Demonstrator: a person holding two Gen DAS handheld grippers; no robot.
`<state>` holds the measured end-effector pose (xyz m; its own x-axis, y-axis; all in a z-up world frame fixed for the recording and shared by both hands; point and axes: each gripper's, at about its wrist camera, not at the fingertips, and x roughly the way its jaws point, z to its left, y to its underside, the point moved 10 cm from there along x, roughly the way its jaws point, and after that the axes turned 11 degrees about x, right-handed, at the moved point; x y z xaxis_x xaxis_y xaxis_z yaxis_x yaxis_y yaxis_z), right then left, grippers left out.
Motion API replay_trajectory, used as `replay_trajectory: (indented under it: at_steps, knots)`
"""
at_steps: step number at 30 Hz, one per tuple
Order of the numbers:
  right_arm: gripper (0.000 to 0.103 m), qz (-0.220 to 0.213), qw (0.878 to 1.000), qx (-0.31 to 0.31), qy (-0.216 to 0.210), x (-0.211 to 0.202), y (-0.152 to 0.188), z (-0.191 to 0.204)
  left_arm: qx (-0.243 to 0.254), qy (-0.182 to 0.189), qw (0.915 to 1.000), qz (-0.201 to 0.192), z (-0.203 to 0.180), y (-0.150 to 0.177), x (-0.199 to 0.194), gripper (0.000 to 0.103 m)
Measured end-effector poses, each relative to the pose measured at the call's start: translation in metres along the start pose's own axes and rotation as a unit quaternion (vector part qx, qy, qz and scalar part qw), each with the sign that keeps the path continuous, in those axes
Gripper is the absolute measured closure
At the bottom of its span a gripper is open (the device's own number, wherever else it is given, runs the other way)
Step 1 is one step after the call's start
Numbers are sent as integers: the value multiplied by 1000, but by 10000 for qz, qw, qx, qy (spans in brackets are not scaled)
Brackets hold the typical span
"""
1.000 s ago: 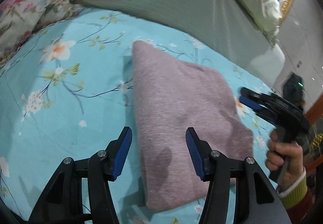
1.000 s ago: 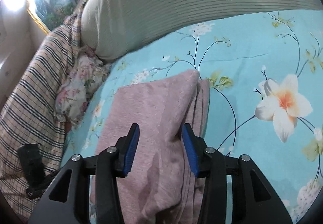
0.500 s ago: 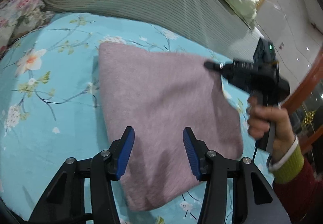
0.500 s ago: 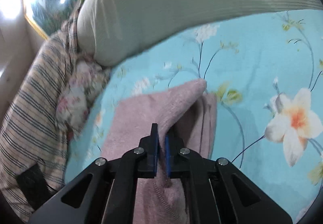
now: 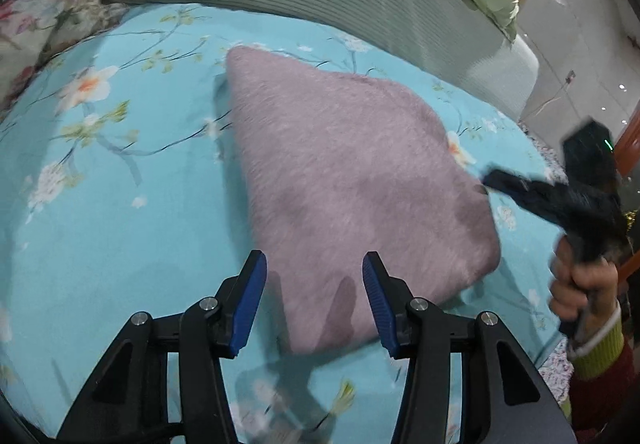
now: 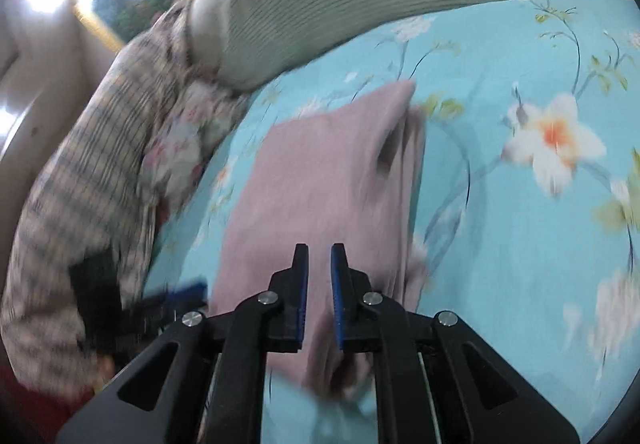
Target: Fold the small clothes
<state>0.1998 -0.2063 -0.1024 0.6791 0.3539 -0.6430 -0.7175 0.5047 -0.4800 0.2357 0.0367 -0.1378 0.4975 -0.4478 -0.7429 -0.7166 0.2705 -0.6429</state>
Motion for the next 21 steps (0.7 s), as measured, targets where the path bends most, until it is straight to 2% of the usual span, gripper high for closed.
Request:
replay_trajectory:
  at_steps: [2, 5, 8, 10, 13, 18, 21]
  knots:
    - [91, 95, 9999, -40, 124, -1, 24, -9, -91, -87, 9999, 2, 4, 12, -6, 53]
    - [91, 187, 9996, 76, 173, 3, 36, -18, -178, -52, 9998, 65, 6, 30, -10, 53]
    - [91, 150, 9998, 100, 121, 5, 38, -15, 29, -57, 9999, 155, -1, 44, -9, 53]
    - [91, 141, 9998, 27, 122, 7, 40, -10, 228, -188, 9994, 201, -6, 52, -8, 52]
    - [91, 167, 9998, -39, 140, 7, 42, -6, 219, -314, 9989, 275, -4, 56, 3, 53]
    - [91, 227, 9989, -138, 398, 13, 44, -9, -64, -581, 9980, 250, 6, 52, 13, 58]
    - [91, 207, 9980, -271, 527, 14, 45, -7, 100, -774, 9968, 182, 3, 51, 11, 58]
